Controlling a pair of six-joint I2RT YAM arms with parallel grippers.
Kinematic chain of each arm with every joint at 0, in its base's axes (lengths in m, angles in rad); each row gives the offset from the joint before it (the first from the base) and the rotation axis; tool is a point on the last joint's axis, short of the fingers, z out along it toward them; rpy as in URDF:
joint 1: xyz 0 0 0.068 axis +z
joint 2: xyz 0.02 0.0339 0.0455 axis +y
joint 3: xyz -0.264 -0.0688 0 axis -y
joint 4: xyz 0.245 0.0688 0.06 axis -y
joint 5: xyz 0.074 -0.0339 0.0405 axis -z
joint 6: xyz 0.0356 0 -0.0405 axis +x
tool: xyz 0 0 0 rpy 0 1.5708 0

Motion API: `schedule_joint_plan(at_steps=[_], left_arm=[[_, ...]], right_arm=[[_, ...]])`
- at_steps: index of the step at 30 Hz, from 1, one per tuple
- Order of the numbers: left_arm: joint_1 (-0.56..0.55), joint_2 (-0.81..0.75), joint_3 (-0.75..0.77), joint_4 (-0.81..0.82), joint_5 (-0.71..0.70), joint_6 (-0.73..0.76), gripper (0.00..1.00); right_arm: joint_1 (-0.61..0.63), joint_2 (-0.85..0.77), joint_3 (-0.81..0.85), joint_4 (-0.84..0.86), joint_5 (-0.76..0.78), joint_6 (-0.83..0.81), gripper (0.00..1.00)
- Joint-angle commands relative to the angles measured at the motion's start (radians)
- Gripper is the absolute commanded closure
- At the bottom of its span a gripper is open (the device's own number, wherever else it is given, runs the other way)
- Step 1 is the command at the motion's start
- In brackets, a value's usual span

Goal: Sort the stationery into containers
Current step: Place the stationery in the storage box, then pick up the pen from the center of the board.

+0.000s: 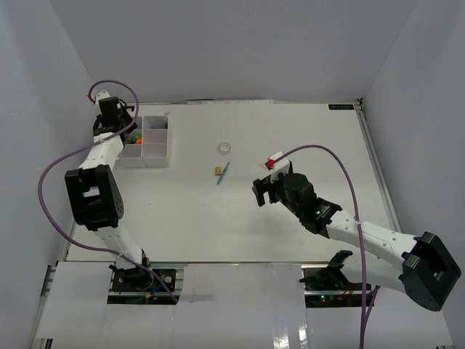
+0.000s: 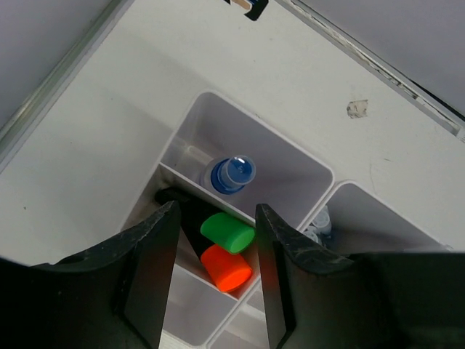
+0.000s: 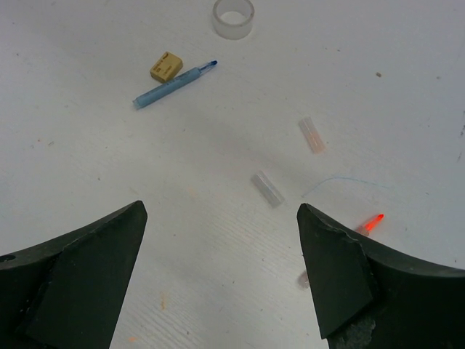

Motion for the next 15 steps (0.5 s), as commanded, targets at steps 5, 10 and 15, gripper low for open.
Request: schedule_joint_plan(at_steps=[5, 10, 15], left_arm=[[0.007, -0.181, -0.007, -0.08, 0.181, -0.048, 0.31], [0.007, -0.384, -0.162, -0.098, 0.334, -0.076, 0.02], [0.004, -0.549, -0.313, -0.1, 0.463, -0.065, 0.02]], right_arm=[[-0.01, -0.007, 0.018, -0.149, 0.181, 0.153, 0.06], [-0.06, 0.045, 0.043, -0.266, 0.237, 0.308, 0.05], [-0.155, 0.116, 0.034, -0.283, 0.205, 0.394, 0.14]])
